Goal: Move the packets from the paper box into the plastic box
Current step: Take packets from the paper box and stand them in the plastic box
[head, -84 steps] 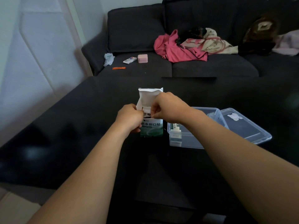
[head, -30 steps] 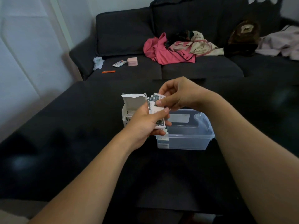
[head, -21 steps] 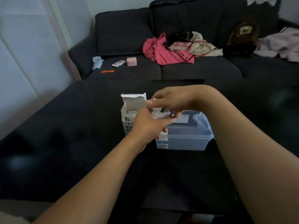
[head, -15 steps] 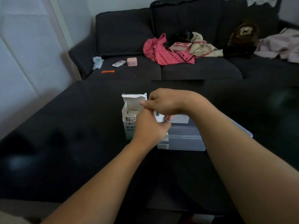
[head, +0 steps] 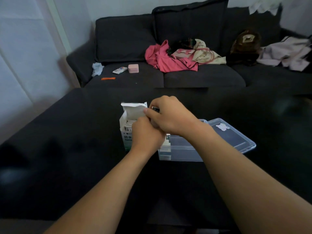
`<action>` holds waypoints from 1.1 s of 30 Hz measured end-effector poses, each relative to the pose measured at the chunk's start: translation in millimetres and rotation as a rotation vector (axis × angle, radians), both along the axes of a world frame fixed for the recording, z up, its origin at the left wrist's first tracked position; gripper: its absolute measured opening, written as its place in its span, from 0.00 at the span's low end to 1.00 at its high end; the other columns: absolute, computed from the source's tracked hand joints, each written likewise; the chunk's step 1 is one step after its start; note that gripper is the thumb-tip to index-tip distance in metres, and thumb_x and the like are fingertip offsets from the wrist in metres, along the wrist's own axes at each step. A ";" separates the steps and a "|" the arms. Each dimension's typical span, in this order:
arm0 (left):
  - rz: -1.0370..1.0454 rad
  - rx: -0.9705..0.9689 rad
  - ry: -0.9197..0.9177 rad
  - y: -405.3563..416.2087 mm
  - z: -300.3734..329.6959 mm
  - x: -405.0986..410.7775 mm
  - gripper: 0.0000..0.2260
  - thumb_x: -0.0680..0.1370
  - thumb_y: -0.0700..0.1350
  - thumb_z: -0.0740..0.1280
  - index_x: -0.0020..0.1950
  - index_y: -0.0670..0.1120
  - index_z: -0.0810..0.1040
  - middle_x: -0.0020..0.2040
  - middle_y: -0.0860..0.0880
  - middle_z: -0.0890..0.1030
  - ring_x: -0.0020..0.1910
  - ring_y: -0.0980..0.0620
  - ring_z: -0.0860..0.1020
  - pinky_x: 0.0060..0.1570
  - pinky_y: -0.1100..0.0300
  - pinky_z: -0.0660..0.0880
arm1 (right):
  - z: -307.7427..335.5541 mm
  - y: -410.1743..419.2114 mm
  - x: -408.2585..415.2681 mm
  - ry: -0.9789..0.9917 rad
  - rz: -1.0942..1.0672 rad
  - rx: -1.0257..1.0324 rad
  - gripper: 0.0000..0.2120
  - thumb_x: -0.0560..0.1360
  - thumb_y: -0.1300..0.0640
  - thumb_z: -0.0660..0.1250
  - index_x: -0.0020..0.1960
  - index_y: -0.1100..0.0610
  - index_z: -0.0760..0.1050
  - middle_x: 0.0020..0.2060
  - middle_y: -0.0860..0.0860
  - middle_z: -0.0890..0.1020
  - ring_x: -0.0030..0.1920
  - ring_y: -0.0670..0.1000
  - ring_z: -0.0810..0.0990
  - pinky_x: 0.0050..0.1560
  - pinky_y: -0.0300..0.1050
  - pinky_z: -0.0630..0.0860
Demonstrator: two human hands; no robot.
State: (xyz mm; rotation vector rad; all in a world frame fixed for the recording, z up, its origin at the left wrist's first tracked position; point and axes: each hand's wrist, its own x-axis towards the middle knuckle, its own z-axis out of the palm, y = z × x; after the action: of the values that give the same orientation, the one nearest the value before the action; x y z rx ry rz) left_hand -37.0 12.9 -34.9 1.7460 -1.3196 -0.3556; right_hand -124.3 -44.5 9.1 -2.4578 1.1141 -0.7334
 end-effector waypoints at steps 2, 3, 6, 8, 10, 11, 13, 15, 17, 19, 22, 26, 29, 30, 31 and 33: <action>0.005 0.001 0.023 1.7 1.4 0.0 0.11 0.73 0.46 0.66 0.30 0.45 0.74 0.27 0.46 0.78 0.33 0.42 0.80 0.28 0.54 0.71 | 4.5 -1.2 -5.0 -0.026 -0.017 0.013 0.21 0.79 0.43 0.65 0.38 0.59 0.80 0.34 0.55 0.83 0.39 0.57 0.82 0.41 0.53 0.79; -0.010 0.002 0.039 3.3 1.2 0.1 0.12 0.71 0.50 0.65 0.31 0.44 0.76 0.27 0.46 0.79 0.30 0.43 0.80 0.29 0.51 0.74 | 7.0 -0.9 -7.6 -0.040 -0.014 0.028 0.21 0.80 0.44 0.65 0.39 0.61 0.80 0.34 0.56 0.83 0.38 0.57 0.81 0.40 0.54 0.78; -0.059 0.034 0.066 4.6 0.3 0.7 0.12 0.73 0.50 0.66 0.34 0.44 0.79 0.28 0.46 0.81 0.26 0.46 0.80 0.29 0.49 0.80 | 10.5 1.7 -12.8 -0.050 0.073 0.134 0.21 0.80 0.45 0.66 0.42 0.63 0.81 0.36 0.57 0.85 0.38 0.54 0.81 0.40 0.50 0.77; -0.080 0.078 0.100 3.9 1.0 2.1 0.09 0.77 0.45 0.67 0.38 0.44 0.81 0.26 0.47 0.81 0.22 0.50 0.80 0.25 0.57 0.76 | 11.0 2.3 -17.3 -0.067 0.137 0.276 0.20 0.80 0.45 0.67 0.47 0.64 0.81 0.37 0.58 0.85 0.33 0.50 0.77 0.35 0.46 0.74; -0.101 0.092 0.172 4.5 2.7 2.8 0.04 0.77 0.42 0.69 0.45 0.45 0.83 0.24 0.50 0.79 0.20 0.53 0.78 0.22 0.63 0.71 | 11.7 0.2 -25.1 -0.106 0.177 0.433 0.18 0.80 0.50 0.68 0.53 0.68 0.79 0.37 0.61 0.79 0.31 0.47 0.73 0.29 0.40 0.69; -0.114 0.091 0.205 4.7 3.5 2.9 0.02 0.77 0.41 0.70 0.48 0.45 0.82 0.25 0.51 0.79 0.20 0.53 0.77 0.22 0.64 0.70 | 12.4 -1.4 -29.6 -0.132 0.194 0.500 0.17 0.81 0.53 0.68 0.55 0.68 0.78 0.39 0.60 0.78 0.31 0.47 0.73 0.28 0.38 0.69; -0.137 0.090 0.259 5.3 4.1 3.0 0.08 0.75 0.39 0.72 0.54 0.46 0.80 0.32 0.49 0.82 0.21 0.54 0.78 0.22 0.63 0.70 | 13.1 -3.7 -37.6 -0.168 0.227 0.599 0.13 0.81 0.59 0.66 0.59 0.68 0.77 0.43 0.59 0.80 0.33 0.46 0.75 0.30 0.36 0.72; -0.148 0.100 0.269 4.8 3.2 2.2 0.12 0.74 0.39 0.74 0.55 0.45 0.77 0.40 0.45 0.83 0.22 0.55 0.78 0.23 0.62 0.72 | 12.1 -5.2 -40.8 -0.173 0.239 0.643 0.11 0.81 0.61 0.66 0.61 0.66 0.78 0.45 0.58 0.81 0.34 0.46 0.77 0.32 0.35 0.74; -0.142 0.104 0.227 3.1 0.8 0.9 0.12 0.74 0.40 0.74 0.53 0.46 0.74 0.42 0.45 0.83 0.22 0.54 0.79 0.22 0.63 0.72 | 10.4 -5.1 -39.7 -0.147 0.220 0.625 0.11 0.81 0.61 0.67 0.60 0.65 0.78 0.45 0.58 0.82 0.36 0.49 0.78 0.32 0.36 0.76; -0.113 0.087 0.140 2.4 -1.0 0.1 0.12 0.75 0.44 0.74 0.51 0.49 0.72 0.41 0.46 0.83 0.26 0.52 0.81 0.22 0.62 0.73 | 8.7 -4.1 -37.1 -0.112 0.207 0.584 0.10 0.80 0.61 0.68 0.59 0.65 0.78 0.45 0.60 0.83 0.38 0.51 0.78 0.33 0.36 0.77; -0.064 0.046 0.062 3.5 -1.7 2.2 0.12 0.75 0.47 0.73 0.51 0.50 0.72 0.43 0.49 0.82 0.39 0.51 0.82 0.33 0.56 0.78 | 9.1 -3.5 -37.1 -0.075 0.233 0.580 0.10 0.80 0.63 0.68 0.59 0.66 0.77 0.45 0.59 0.82 0.39 0.49 0.78 0.37 0.37 0.78; -0.104 0.021 0.051 4.8 -0.8 3.3 0.14 0.75 0.47 0.74 0.54 0.50 0.71 0.44 0.51 0.82 0.41 0.51 0.83 0.40 0.48 0.82 | 9.7 -6.5 -40.7 -0.073 0.248 0.631 0.08 0.80 0.65 0.67 0.57 0.67 0.78 0.45 0.58 0.83 0.37 0.46 0.79 0.38 0.38 0.79; -0.160 0.063 0.046 5.4 0.9 4.3 0.20 0.71 0.46 0.77 0.56 0.51 0.70 0.45 0.50 0.82 0.38 0.49 0.84 0.38 0.44 0.83 | 9.8 -12.0 -45.3 -0.111 0.230 0.682 0.07 0.80 0.66 0.66 0.56 0.67 0.78 0.41 0.55 0.84 0.35 0.45 0.79 0.37 0.37 0.78; -0.179 0.087 0.025 6.2 1.8 5.4 0.22 0.70 0.46 0.78 0.56 0.52 0.70 0.46 0.51 0.82 0.39 0.50 0.84 0.39 0.46 0.83 | 10.9 -15.8 -49.6 -0.116 0.211 0.697 0.07 0.80 0.66 0.66 0.56 0.67 0.78 0.40 0.54 0.84 0.35 0.45 0.79 0.37 0.37 0.78; -0.199 0.111 -0.001 6.9 3.0 6.6 0.23 0.70 0.47 0.80 0.57 0.52 0.70 0.46 0.52 0.82 0.40 0.51 0.84 0.41 0.49 0.83 | 12.6 -21.2 -55.8 -0.122 0.181 0.710 0.06 0.80 0.66 0.65 0.55 0.66 0.79 0.41 0.54 0.85 0.34 0.44 0.79 0.37 0.36 0.78; -0.228 0.123 -0.053 9.6 6.0 10.2 0.24 0.69 0.50 0.81 0.58 0.52 0.71 0.43 0.53 0.82 0.40 0.55 0.82 0.42 0.55 0.80 | 14.8 -34.3 -70.4 -0.100 0.107 0.713 0.05 0.80 0.66 0.66 0.53 0.63 0.79 0.41 0.54 0.85 0.34 0.44 0.79 0.36 0.36 0.78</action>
State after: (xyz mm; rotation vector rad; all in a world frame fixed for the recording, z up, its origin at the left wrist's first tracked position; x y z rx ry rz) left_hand -26.8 22.5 -28.9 1.7187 -1.5697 -0.5316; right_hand -194.6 -78.9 23.9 -1.8348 0.9775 -0.3346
